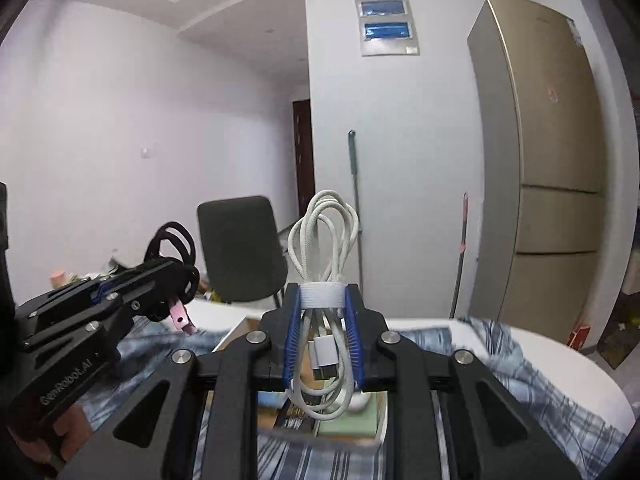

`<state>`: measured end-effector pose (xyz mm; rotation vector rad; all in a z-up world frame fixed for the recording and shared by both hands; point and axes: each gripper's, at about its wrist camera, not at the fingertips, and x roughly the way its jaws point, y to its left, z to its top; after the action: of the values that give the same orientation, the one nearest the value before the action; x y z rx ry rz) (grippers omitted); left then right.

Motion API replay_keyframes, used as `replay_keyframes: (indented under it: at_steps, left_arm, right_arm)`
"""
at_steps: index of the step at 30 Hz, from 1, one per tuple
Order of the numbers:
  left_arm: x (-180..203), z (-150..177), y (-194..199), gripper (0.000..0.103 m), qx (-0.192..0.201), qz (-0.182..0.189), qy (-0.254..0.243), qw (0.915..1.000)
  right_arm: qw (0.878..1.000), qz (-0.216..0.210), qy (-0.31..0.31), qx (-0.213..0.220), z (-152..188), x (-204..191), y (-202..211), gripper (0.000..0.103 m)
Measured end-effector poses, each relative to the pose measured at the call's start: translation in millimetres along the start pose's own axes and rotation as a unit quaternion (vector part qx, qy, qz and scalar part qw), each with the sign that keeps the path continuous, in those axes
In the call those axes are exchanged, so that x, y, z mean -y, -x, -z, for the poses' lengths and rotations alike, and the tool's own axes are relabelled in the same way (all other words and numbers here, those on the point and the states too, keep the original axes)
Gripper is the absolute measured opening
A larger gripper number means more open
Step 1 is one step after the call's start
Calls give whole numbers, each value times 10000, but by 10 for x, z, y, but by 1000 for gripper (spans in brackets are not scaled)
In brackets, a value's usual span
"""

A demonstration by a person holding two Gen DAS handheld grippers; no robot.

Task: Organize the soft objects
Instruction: 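Lower the cable and hair ties into the box and open both tools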

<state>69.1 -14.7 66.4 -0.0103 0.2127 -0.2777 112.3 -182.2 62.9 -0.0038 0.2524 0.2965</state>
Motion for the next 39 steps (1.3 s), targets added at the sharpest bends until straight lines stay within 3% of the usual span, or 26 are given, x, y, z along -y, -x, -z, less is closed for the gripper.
replay_keyframes:
  at_steps: [7, 14, 18, 27, 31, 33, 34, 35, 36, 39]
  left_arm:
    - [-134, -204, -399, 13, 337, -42, 251, 9991]
    - [-199, -27, -795, 13, 93, -110, 323, 9994]
    - [-244, 77, -944, 13, -144, -130, 356, 9992]
    - [-392, 241, -1337, 13, -1307, -265, 538, 9896]
    - [-468, 254, -1397, 13, -1470, -402, 686, 9859]
    - [-495, 255, -1394, 13, -1469, -435, 664, 9860]
    - [-499, 258, -1403, 13, -1481, -429, 659, 9858]
    - [-505, 280, -1368, 13, -1486, -424, 657, 9858]
    - [-508, 290, -1365, 13, -1492, -414, 653, 9858]
    - [-482, 294, -1362, 13, -1516, -382, 628, 9857]
  right_arm:
    - [9992, 353, -87, 154, 20, 70, -304, 20]
    - [9995, 265, -48, -174, 230, 121, -508, 20]
    - [9974, 107, -178, -690, 374, 192, -743, 20]
    - [9839, -225, -392, -1727, 663, 276, -1115, 20]
    - [9813, -172, -372, -1882, 738, 271, -1162, 20]
    - [9807, -157, -352, -1919, 753, 270, -1172, 25]
    - [9804, -161, -347, -1931, 748, 273, -1188, 37]
    - [9804, -171, -340, -1935, 750, 275, -1190, 58]
    - [9812, -168, -335, -1894, 748, 280, -1185, 64]
    - [9829, -116, -243, -1820, 737, 270, -1151, 65]
